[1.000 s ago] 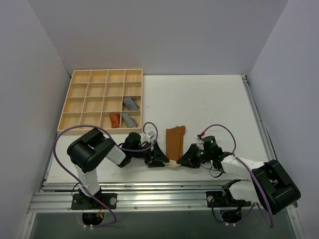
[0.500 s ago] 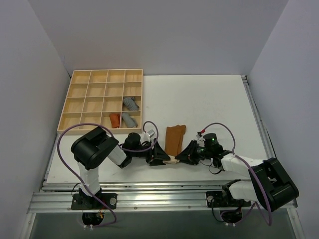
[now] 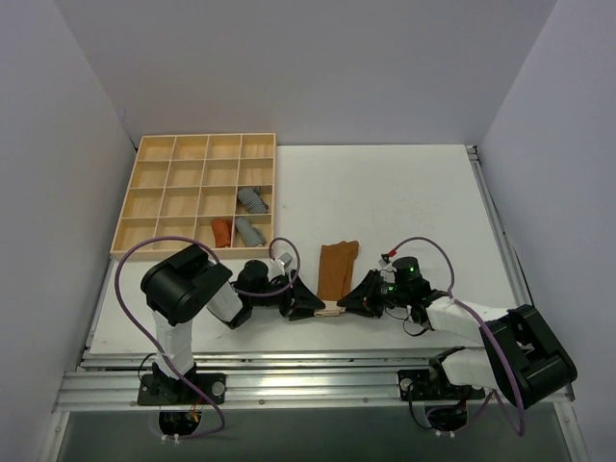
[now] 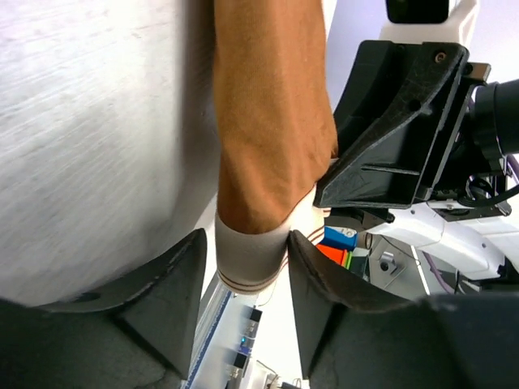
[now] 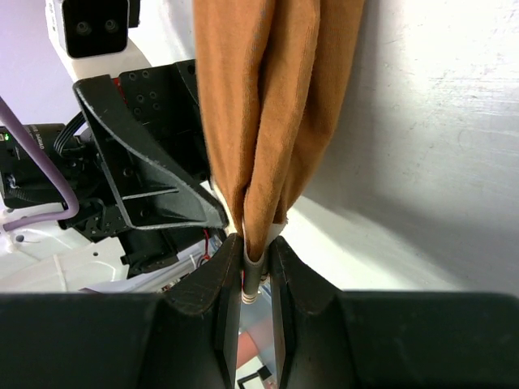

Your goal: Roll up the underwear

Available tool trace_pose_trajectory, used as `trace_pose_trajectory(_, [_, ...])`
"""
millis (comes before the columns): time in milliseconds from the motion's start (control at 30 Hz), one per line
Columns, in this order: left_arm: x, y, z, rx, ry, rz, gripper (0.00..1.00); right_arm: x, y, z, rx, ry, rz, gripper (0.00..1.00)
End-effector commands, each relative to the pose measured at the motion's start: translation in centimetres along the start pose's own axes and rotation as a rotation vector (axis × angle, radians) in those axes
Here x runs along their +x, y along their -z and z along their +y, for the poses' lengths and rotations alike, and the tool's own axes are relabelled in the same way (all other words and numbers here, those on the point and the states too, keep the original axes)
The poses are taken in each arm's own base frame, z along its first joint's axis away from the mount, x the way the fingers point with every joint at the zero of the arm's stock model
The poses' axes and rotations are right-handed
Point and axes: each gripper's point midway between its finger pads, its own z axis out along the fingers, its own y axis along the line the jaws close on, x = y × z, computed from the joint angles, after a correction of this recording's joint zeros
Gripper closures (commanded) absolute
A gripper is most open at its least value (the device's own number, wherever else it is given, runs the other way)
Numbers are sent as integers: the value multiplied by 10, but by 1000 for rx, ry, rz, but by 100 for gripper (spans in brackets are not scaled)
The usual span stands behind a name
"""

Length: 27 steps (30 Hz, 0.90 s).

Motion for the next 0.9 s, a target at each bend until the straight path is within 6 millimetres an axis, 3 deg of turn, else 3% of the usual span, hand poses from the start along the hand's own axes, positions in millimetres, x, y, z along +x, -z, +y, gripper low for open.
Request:
trace_pose_trajectory(0, [0, 6, 30, -125, 126, -29, 48, -1, 2, 13, -47, 19, 8, 100])
trace_pose_trajectory(400, [-9, 3, 12, -154, 81, -24, 60, 4, 4, 9, -45, -4, 2, 100])
trace_pose_trajectory(533, [-4, 8, 20, -187, 116, -22, 37, 3, 6, 16, -74, -8, -14, 100])
trace_pose_trajectory(667, [-3, 15, 14, -158, 128, -47, 23, 1, 7, 29, -129, -25, -16, 100])
trace_pose_trajectory(867, [-8, 9, -16, -45, 115, -32, 23, 0, 8, 43, -188, -39, -20, 100])
